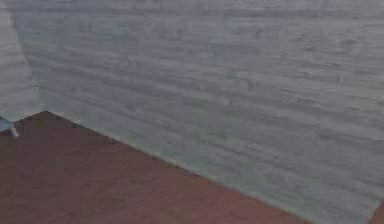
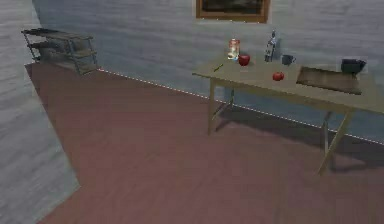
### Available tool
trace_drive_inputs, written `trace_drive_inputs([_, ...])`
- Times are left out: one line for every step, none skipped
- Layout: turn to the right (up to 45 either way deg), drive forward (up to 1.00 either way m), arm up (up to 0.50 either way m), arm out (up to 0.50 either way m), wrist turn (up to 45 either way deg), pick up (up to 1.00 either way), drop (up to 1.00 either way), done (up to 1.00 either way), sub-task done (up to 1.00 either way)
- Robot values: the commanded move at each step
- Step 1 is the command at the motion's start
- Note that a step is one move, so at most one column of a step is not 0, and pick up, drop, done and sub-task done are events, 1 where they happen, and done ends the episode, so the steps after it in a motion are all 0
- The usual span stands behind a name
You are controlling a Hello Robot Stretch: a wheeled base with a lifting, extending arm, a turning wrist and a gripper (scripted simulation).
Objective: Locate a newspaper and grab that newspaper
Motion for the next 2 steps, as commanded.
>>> trace_drive_inputs([45.0, 0.00, 0.00, 0.00, 0.0, 0.00, 0.00, 0.00, 0.00])
trace_drive_inputs([24.0, 0.00, 0.00, 0.00, 0.0, 0.00, 0.00, 0.00, 0.00])
